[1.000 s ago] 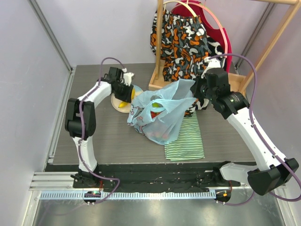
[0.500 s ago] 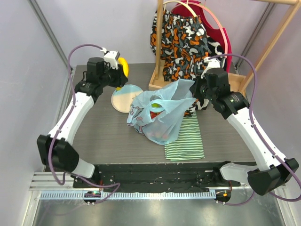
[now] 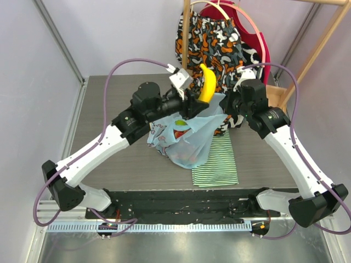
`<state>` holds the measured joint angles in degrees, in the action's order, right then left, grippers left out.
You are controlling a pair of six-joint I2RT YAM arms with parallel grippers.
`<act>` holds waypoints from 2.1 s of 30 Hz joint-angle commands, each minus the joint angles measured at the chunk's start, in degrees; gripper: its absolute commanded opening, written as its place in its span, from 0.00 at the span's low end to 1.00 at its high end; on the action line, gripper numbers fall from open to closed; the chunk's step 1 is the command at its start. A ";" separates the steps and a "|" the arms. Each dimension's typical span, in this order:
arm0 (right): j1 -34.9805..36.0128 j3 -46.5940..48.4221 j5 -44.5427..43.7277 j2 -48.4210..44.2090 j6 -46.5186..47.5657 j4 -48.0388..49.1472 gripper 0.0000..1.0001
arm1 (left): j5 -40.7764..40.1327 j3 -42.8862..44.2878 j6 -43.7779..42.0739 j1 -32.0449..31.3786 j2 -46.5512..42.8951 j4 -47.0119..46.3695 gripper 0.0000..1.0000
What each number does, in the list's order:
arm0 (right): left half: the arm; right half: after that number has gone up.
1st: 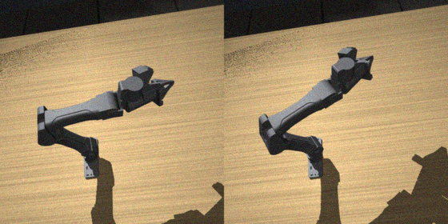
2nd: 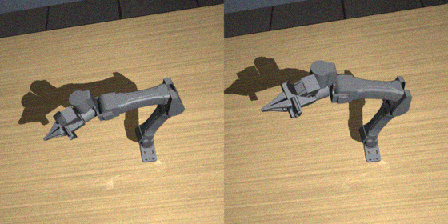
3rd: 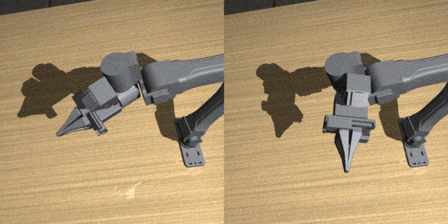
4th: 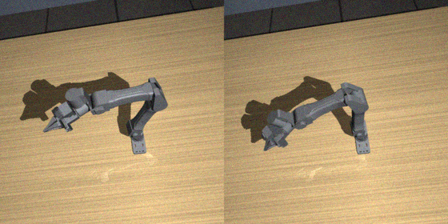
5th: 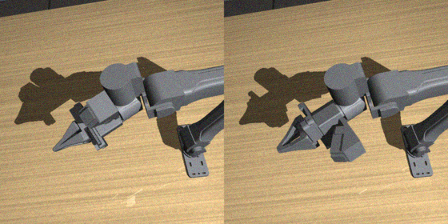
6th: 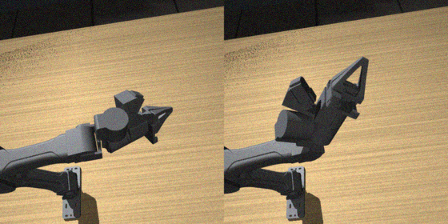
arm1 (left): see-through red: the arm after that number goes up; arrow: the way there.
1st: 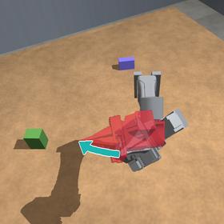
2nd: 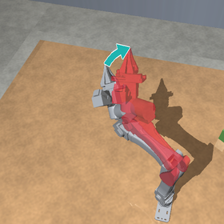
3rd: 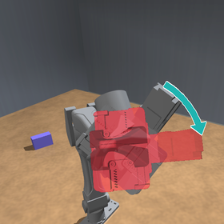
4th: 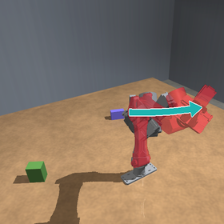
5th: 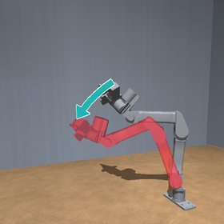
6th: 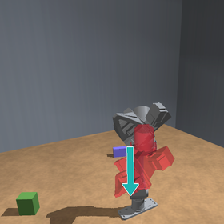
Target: Place the fruits into the plastic bag
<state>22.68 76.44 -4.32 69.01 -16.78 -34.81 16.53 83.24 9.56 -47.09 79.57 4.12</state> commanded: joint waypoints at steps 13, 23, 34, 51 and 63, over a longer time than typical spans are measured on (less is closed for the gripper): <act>-0.26 -0.86 1.15 -1.25 -0.89 3.69 0.01 | 3.24 0.09 -5.07 -3.62 11.75 -18.97 0.00; -0.18 1.07 -1.31 -0.99 -0.28 3.52 0.01 | 2.98 -13.80 -7.80 -3.62 6.22 -14.68 0.00; -0.18 2.48 -2.27 -0.72 -0.01 2.99 0.01 | -0.98 -17.33 -14.83 -3.62 4.19 -0.88 0.00; -0.26 3.01 -2.45 0.07 -0.10 2.73 0.01 | -12.67 -16.62 -23.80 -13.46 1.29 4.76 0.00; -0.26 2.48 -2.01 -1.25 -0.54 2.73 0.01 | -6.19 -10.39 -23.89 -11.98 8.32 13.81 0.00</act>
<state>22.39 76.42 -5.48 69.14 -17.28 -34.89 6.66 68.97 -14.00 -60.66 85.78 14.59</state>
